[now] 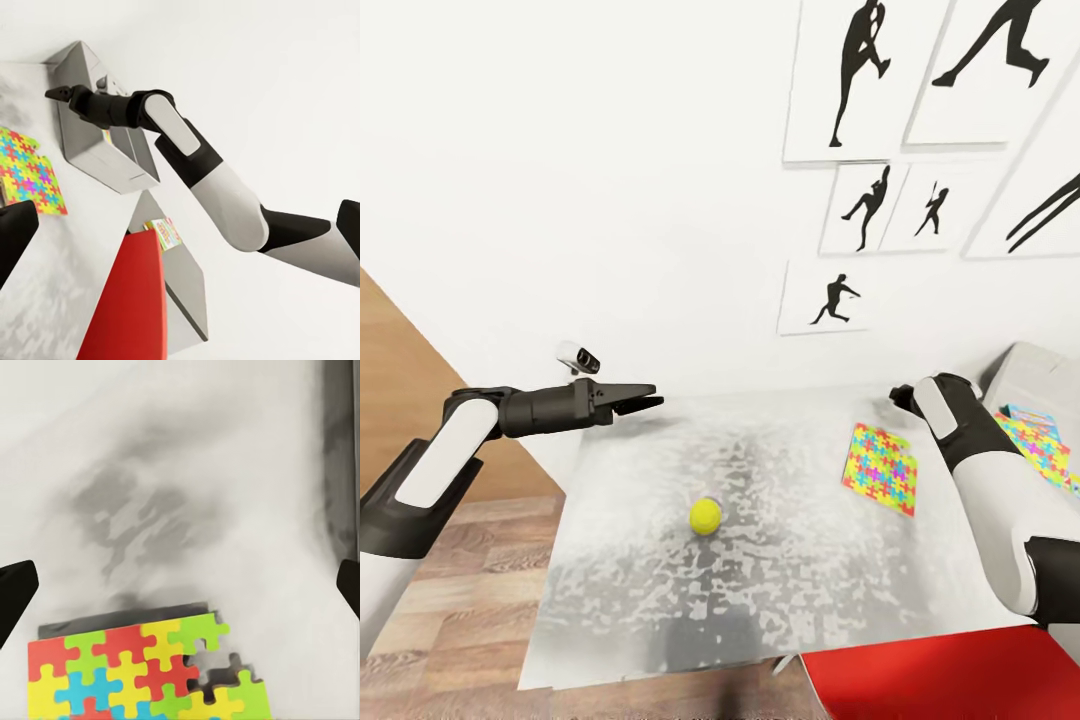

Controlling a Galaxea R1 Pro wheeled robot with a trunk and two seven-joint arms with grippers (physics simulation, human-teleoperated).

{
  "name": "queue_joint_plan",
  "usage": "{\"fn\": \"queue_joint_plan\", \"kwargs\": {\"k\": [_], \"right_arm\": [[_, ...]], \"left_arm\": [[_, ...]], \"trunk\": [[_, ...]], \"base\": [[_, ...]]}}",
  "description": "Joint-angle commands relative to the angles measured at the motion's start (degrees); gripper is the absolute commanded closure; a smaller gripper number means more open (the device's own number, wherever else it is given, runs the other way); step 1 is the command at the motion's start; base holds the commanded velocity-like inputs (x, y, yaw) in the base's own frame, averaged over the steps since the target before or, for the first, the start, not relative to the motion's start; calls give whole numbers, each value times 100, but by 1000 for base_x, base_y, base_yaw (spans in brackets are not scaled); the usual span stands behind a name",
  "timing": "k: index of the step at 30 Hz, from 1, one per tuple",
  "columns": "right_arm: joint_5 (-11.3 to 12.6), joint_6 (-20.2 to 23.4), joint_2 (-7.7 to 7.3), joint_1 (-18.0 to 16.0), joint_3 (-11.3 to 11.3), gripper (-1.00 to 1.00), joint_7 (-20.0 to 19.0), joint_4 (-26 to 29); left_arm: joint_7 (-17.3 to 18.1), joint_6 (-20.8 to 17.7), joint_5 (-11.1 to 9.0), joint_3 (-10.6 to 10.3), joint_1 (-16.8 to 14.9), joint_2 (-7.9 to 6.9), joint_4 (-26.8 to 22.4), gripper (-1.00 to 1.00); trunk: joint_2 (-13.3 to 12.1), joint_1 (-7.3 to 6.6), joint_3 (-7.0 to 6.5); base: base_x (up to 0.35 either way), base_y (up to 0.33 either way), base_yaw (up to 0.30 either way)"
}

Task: Put all the toys in the child's room - the three board games (two on the bed and one on the table), the two jigsaw puzzles on the table, and the tennis ball on the table - inside the toy box on the table in the child's room.

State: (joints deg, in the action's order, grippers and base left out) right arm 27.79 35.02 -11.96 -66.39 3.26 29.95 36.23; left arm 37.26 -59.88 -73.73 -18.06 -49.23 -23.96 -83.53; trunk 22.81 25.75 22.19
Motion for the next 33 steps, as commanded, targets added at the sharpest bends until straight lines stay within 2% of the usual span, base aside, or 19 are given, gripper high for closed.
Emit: {"fn": "queue_joint_plan", "kwargs": {"k": [1, 33], "right_arm": [[60, 4, -4, -4, -6, -100, 46, -14], [33, -86, -11, 25, -24, -100, 46, -134]], "left_arm": [[29, -12, 7, -6, -7, -4, 3, -100], [37, -12, -1, 282, -7, -21, 3, -100]], "trunk": [[11, 3, 20], [11, 3, 322]], "base": [[0, 0, 0], [0, 0, 0]]}}
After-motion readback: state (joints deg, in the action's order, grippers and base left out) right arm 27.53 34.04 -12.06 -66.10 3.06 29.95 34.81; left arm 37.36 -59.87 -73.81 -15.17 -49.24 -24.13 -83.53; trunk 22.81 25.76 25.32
